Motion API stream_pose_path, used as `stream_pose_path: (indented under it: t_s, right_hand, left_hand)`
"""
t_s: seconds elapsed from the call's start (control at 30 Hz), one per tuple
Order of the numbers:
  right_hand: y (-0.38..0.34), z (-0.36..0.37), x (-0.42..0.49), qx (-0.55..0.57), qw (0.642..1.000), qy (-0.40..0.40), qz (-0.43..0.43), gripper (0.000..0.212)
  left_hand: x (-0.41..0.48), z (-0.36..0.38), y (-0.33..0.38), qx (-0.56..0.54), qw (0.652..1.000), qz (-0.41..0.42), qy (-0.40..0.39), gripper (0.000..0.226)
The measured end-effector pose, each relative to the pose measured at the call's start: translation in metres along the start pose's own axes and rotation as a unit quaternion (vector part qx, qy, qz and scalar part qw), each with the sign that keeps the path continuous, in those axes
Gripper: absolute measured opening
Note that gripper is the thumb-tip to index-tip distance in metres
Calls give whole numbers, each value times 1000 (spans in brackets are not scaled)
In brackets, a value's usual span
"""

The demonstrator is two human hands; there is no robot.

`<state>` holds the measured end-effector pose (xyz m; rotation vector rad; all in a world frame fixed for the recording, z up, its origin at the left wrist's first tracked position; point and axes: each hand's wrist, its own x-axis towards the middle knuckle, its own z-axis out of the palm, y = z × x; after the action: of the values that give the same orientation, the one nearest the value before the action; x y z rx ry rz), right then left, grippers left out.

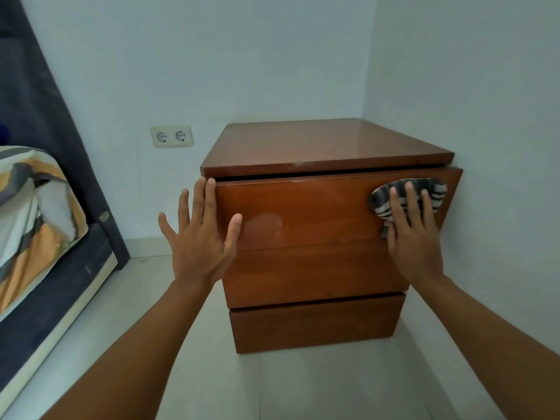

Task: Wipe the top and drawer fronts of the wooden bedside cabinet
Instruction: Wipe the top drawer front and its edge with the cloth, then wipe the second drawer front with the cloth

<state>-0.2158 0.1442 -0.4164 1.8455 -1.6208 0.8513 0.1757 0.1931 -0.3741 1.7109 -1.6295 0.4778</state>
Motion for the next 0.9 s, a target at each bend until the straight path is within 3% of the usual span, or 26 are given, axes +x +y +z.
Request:
stream_pose_path:
  t_s: [0.17, 0.3, 0.37, 0.5, 0.67, 0.9]
  right_hand:
    - [17, -10, 1, 76, 991, 18, 104, 69]
    - [15, -26, 11, 120, 985, 48, 115, 66]
    - [0, -37, 17, 132, 986, 65, 81, 65]
    - [-34, -40, 19, 74, 996, -12, -42, 69]
    - [-53, -24, 29, 37, 997, -69, 21, 70]
    - [-70, -21, 31, 59, 995, -69, 31, 66]
  left_hand:
    - [1, 2, 1, 4, 1000, -8, -11, 82]
    - [5, 0, 4, 33, 999, -15, -29, 84]
    - [0, 2, 10, 38, 998, -32, -34, 84]
    - [-11, 10, 18, 23, 997, -53, -44, 84]
    - [8, 14, 8, 34, 996, -49, -69, 83]
    - [16, 15, -5, 31, 994, -44, -96, 87]
